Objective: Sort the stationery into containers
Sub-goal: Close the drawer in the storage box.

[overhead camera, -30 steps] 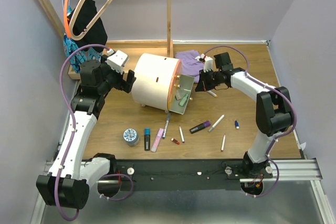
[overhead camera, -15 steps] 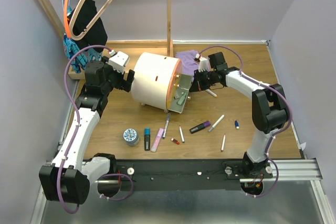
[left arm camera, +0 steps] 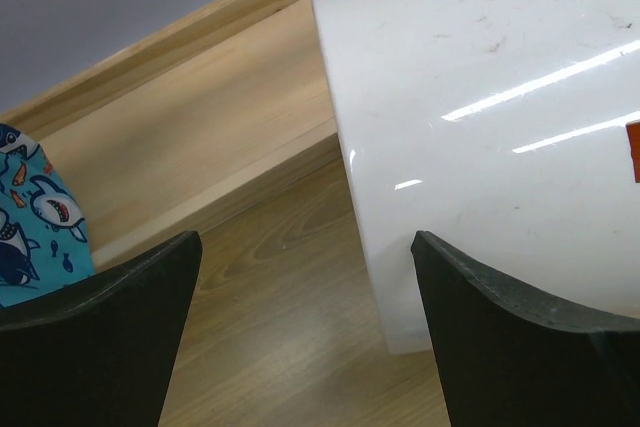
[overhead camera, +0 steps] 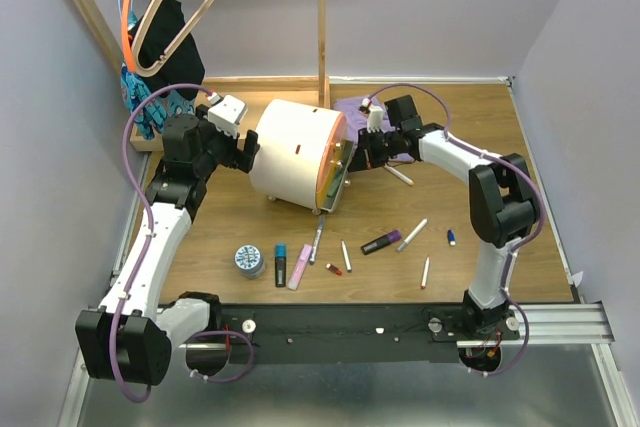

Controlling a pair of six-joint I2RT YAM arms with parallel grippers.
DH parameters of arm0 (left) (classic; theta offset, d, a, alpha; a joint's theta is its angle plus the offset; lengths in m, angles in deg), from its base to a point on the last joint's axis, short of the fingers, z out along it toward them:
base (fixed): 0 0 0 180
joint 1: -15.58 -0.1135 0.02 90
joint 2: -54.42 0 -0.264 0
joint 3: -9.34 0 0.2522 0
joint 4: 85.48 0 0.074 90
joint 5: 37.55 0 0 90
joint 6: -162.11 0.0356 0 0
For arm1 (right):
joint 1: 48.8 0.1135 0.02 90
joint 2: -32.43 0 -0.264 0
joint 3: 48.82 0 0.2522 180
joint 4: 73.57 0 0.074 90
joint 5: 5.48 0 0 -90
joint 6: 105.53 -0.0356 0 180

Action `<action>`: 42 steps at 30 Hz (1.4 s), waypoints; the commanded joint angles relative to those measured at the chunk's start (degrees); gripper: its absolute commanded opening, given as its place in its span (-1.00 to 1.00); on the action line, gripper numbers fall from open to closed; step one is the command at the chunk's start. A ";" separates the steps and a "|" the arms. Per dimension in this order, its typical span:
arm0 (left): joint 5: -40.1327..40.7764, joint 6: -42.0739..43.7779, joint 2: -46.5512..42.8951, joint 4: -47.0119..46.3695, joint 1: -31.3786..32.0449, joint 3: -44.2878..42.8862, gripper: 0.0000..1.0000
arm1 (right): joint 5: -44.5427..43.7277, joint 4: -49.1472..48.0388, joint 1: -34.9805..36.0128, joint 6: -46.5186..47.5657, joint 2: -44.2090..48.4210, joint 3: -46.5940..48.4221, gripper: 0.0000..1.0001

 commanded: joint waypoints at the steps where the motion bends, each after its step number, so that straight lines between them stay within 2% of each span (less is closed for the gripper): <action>1: -1.51 -0.79 1.65 -0.02 0.00 0.84 0.91 | 2.07 -2.95 1.23 -2.58 -2.44 3.08 -0.96; 19: -1.51 -1.14 2.45 0.24 0.00 0.32 0.91 | 3.83 -5.15 2.81 -7.15 -6.04 6.34 -0.95; 24: -0.81 -0.79 2.62 2.43 0.00 -1.26 0.92 | 0.76 0.19 2.55 -3.30 -3.60 6.70 -0.94; 26: -0.11 -0.09 2.27 3.58 0.00 -2.23 0.93 | -0.73 2.05 1.85 -2.06 -1.49 4.85 -0.86; 29: 0.59 1.14 1.04 6.21 0.00 -3.81 0.95 | -0.57 5.13 -1.31 -0.83 3.52 -0.94 -0.34; 30: 1.03 1.58 0.34 7.61 0.00 -4.25 0.96 | 0.57 6.27 -3.50 0.05 4.58 -2.35 0.03; 31: 1.21 2.02 -0.01 8.32 0.00 -4.69 0.96 | 2.32 7.24 -4.74 0.84 5.98 -4.10 0.08; 32: 1.65 2.72 -0.28 9.11 0.00 -5.48 0.96 | 4.25 8.20 -6.05 1.37 6.43 -4.64 0.10; 35: 2.35 4.74 -1.24 11.31 -0.09 -6.27 0.97 | 19.69 7.95 -12.12 3.04 7.05 -6.76 0.09; 36: 2.27 4.92 -1.33 11.75 -0.09 -6.36 0.97 | 28.61 7.60 -13.96 3.31 6.61 -6.76 0.08; 39: 1.74 5.19 -1.16 11.93 -0.26 -7.06 0.97 | 40.96 10.48 -14.33 6.80 3.29 -3.25 0.08; 42: 0.60 5.72 0.33 12.98 -0.52 -9.00 0.97 | 44.08 11.19 -13.37 9.87 1.26 0.44 0.08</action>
